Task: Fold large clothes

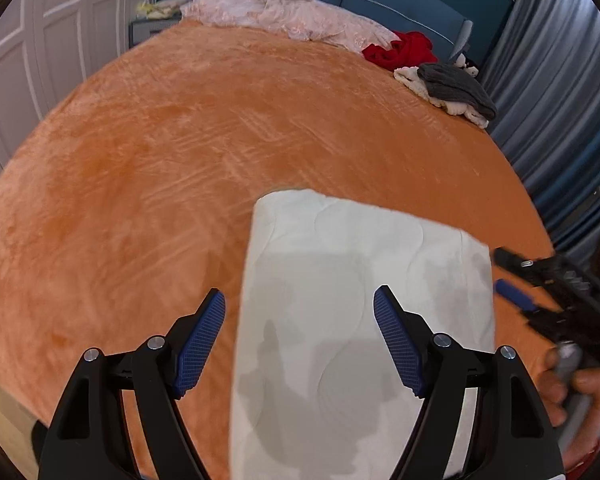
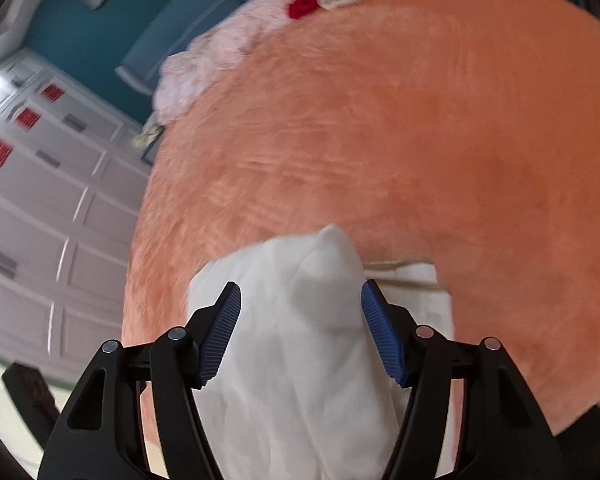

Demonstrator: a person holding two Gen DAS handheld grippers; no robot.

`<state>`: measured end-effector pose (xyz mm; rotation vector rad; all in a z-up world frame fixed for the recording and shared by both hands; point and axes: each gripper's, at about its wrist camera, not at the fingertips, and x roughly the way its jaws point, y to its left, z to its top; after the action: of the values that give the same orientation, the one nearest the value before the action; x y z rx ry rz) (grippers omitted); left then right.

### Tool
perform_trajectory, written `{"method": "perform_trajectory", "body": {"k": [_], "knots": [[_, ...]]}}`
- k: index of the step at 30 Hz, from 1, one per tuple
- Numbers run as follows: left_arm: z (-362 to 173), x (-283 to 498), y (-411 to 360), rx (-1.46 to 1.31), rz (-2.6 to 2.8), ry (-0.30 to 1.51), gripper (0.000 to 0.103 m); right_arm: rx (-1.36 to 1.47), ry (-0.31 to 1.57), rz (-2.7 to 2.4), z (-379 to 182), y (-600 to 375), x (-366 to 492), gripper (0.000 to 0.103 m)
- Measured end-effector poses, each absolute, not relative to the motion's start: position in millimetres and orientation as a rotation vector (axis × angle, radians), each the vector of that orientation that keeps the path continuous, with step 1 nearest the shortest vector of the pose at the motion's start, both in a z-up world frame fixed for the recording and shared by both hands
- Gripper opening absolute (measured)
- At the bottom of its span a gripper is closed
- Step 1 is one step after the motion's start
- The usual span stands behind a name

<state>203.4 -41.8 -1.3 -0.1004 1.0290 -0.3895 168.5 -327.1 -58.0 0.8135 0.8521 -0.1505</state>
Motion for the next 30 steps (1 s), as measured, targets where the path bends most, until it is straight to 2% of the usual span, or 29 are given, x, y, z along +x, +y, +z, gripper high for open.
{"method": "perform_trajectory", "body": {"k": [1, 2, 3, 8, 13, 17, 30], "knots": [[-3, 209, -45, -0.110, -0.392, 1.042, 0.073, 0.841, 0.871, -0.154, -67, -327, 176, 0.058], [-6, 216, -49, -0.120, -0.395, 1.058, 0.073, 0.870, 0.902, -0.139, -78, -327, 184, 0.031], [-9, 221, -53, -0.123, -0.399, 1.067, 0.073, 0.872, 0.915, -0.115, -81, -324, 186, 0.011], [-19, 229, -70, -0.109, -0.411, 1.068, 0.073, 0.709, 0.748, -0.199, -48, -320, 153, 0.009], [-53, 236, -100, -0.066, -0.416, 1.133, 0.073, 0.639, 0.875, -0.263, -92, -322, 167, 0.009], [-69, 233, -121, 0.044, -0.372, 1.077, 0.073, 0.606, 0.917, -0.283, -113, -321, 177, 0.010], [-112, 244, -136, 0.136, -0.316, 1.042, 0.077, 0.491, 0.951, -0.318, -149, -315, 187, 0.019]]}}
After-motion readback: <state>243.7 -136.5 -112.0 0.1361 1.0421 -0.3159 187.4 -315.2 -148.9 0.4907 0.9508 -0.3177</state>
